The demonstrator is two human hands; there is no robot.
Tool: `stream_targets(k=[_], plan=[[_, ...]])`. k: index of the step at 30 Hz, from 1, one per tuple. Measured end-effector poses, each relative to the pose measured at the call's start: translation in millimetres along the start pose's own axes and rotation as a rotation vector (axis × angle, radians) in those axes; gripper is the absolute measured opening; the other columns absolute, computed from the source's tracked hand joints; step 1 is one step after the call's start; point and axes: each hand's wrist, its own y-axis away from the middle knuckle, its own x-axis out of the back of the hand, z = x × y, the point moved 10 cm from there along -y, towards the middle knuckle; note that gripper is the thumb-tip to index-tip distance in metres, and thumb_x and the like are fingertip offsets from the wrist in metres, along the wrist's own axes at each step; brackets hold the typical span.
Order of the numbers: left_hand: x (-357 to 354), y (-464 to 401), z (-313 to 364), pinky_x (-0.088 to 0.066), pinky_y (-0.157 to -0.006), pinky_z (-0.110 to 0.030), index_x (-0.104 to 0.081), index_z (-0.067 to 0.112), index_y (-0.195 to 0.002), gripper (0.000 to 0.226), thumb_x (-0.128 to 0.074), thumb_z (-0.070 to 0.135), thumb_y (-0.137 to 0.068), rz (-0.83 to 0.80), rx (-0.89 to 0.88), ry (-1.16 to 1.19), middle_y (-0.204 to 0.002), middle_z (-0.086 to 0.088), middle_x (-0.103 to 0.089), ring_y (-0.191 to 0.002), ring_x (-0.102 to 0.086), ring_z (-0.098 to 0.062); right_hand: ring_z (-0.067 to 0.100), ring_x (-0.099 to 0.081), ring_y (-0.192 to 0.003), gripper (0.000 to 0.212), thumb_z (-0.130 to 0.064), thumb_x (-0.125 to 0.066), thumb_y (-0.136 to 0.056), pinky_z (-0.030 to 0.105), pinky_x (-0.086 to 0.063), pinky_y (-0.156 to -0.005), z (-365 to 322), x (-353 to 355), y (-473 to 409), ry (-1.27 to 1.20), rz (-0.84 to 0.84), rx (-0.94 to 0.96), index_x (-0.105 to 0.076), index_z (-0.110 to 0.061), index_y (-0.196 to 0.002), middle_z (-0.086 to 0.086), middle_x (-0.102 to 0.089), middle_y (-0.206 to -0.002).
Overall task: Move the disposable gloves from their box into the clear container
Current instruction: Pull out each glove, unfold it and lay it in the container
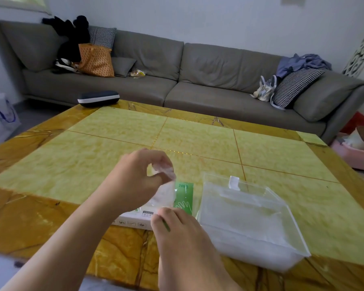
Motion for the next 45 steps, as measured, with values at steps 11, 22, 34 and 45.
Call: stream_targets(k=[11, 22, 34, 45], plan=[[73, 13, -15, -0.036, -0.059, -0.026, -0.061, 0.009, -0.076, 0.032, -0.068, 0.031, -0.1, 0.585, 0.082, 0.629, -0.073, -0.007, -0.058, -0.066, -0.041, -0.027, 0.02, -0.022, -0.152, 0.059, -0.014, -0.051, -0.098, 0.037, -0.026, -0.126, -1, 3, 8, -0.127, -0.034, 0.013, -0.034, -0.016, -0.154, -0.003, -0.022, -0.163], [10, 8, -6, -0.035, -0.048, -0.028, -0.073, 0.011, -0.088, 0.027, -0.075, 0.038, -0.089, 0.216, 0.305, 0.923, -0.053, -0.011, -0.05, -0.045, -0.039, -0.021, -0.003, -0.038, -0.138, 0.074, -0.02, -0.08, -0.087, 0.02, -0.038, -0.111, 103, 123, 32, -0.714, 0.621, -0.253, -0.037, -0.038, -0.145, -0.024, -0.038, -0.142], [-33, 7, 26, -0.039, -0.039, -0.02, -0.071, 0.011, -0.078, 0.012, -0.076, 0.021, -0.083, -0.071, 0.279, 1.058, -0.053, -0.007, -0.045, -0.04, -0.041, -0.017, 0.031, -0.072, -0.057, 0.02, -0.012, -0.059, -0.106, 0.041, -0.057, -0.054, 137, 130, 42, -1.154, 0.6, -0.205, -0.075, -0.009, -0.095, 0.013, -0.073, -0.069], [-26, 4, 8, -0.042, -0.047, -0.02, -0.068, 0.007, -0.096, 0.018, -0.07, 0.023, -0.087, 0.135, 0.333, 1.09, -0.064, -0.004, -0.045, -0.053, -0.044, -0.015, 0.016, -0.035, -0.044, 0.031, -0.024, -0.061, -0.105, 0.024, -0.023, -0.042, 179, 105, 55, -1.238, 0.493, -0.479, -0.075, -0.008, -0.083, 0.005, -0.051, -0.054]])
